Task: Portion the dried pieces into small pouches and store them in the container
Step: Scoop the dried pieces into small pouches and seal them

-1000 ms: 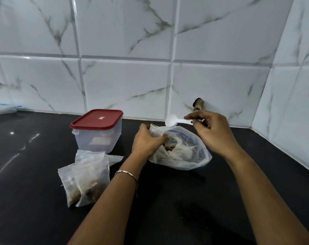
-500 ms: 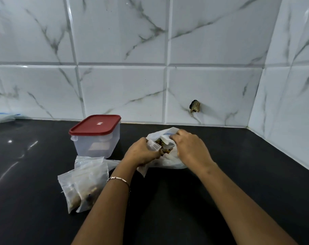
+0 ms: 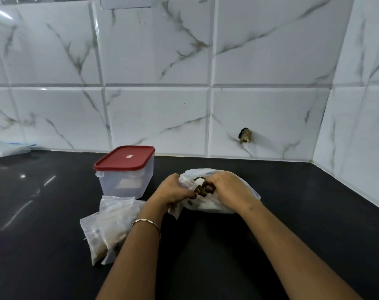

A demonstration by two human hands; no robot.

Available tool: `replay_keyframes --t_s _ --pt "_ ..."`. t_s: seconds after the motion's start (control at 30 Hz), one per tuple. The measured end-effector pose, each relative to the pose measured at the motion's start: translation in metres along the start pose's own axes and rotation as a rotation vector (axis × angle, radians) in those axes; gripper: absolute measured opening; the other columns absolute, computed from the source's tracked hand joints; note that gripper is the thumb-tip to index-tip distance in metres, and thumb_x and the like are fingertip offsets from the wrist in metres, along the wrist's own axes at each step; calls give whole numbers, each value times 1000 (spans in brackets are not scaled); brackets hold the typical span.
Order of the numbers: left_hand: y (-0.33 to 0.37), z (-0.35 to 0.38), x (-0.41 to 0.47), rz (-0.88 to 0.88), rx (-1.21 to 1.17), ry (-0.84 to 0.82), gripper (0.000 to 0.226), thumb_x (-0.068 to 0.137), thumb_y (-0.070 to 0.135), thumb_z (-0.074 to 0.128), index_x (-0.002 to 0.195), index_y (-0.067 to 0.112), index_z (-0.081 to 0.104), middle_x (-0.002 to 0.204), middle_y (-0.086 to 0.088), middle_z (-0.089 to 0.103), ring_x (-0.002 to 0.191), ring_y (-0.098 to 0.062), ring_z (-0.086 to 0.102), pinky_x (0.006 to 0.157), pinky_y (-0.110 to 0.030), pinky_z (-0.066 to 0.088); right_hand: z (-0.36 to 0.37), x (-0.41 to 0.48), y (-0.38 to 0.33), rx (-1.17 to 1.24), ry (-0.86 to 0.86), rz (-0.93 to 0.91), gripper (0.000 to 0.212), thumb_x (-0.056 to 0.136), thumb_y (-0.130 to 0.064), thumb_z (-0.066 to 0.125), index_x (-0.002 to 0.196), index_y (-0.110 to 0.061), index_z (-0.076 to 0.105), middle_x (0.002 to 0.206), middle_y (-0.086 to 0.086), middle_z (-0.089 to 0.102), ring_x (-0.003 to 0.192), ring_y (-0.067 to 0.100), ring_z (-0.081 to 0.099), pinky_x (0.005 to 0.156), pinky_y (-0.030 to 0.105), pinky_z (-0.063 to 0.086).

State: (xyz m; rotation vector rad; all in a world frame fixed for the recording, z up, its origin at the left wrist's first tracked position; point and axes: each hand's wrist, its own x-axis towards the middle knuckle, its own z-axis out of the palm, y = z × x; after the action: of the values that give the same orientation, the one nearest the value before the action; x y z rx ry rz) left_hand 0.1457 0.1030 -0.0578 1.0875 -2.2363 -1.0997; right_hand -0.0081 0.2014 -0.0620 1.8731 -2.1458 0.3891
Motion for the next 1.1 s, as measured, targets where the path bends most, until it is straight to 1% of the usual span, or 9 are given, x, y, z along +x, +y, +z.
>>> replay_keyframes --t_s 0.13,0.27,0.37,0.43,0.53,0.7,0.9,1.0,1.1 --pt "4 2 -7 4 39 7 47 67 19 80 107 10 58 101 -7 67 94 -20 65 81 -32 54 -27 -6 7 56 -23 -16 42 84 1 59 106 -32 72 104 -8 71 93 11 66 83 22 51" --pt "2 1 -5 1 21 6 46 71 15 79 111 12 57 103 -6 66 93 -19 63 71 -25 49 -44 -10 12 160 21 26 42 89 4 53 106 -27 73 103 -7 72 85 5 65 83 23 53" --pt "2 -1 -6 21 -83 39 28 75 12 76 101 12 65 95 -8 70 83 -16 64 71 -25 52 -34 -10 6 82 81 16 42 87 2 57 109 -30 72 104 -5 71 91 12 67 84 28 54" --pt "1 0 -6 24 -114 62 20 76 12 75 94 13 67 92 -8 71 84 -19 66 79 -31 55 -22 -10 -3 -15 88 -32 40 84 -2 60 105 -33 72 98 -5 71 90 17 66 78 28 52" --pt "-3 2 -3 5 -49 87 28 71 16 76 98 12 69 93 -8 72 89 -22 68 87 -40 56 -15 -10 -4 -84 110 -80 33 85 -7 62 99 -36 70 92 -10 69 88 14 65 74 28 52" --pt "-6 8 -2 -39 38 128 39 67 22 78 103 12 66 97 -7 69 92 -22 65 88 -42 54 -37 -20 7 188 70 68 28 93 -10 57 105 -31 72 106 -10 71 92 9 65 84 32 54" --pt "-9 23 -13 -119 251 253 65 66 39 78 122 14 55 125 -15 50 117 -29 47 99 -39 43 -28 -38 6 130 188 289 27 95 -16 52 111 -27 71 108 -4 70 90 14 65 80 28 53" --pt "-10 24 -22 -103 194 246 56 69 33 78 116 12 57 117 -12 59 113 -26 50 92 -35 46 -24 -43 -3 31 239 271 30 93 -13 55 117 -26 68 112 -2 68 96 16 64 81 29 53" --pt "-9 24 -29 -80 188 234 45 73 26 78 111 9 60 102 -6 63 98 -21 58 78 -30 46 -21 -48 -10 -83 223 199 33 93 -9 54 122 -22 64 116 0 62 101 19 61 82 31 52"
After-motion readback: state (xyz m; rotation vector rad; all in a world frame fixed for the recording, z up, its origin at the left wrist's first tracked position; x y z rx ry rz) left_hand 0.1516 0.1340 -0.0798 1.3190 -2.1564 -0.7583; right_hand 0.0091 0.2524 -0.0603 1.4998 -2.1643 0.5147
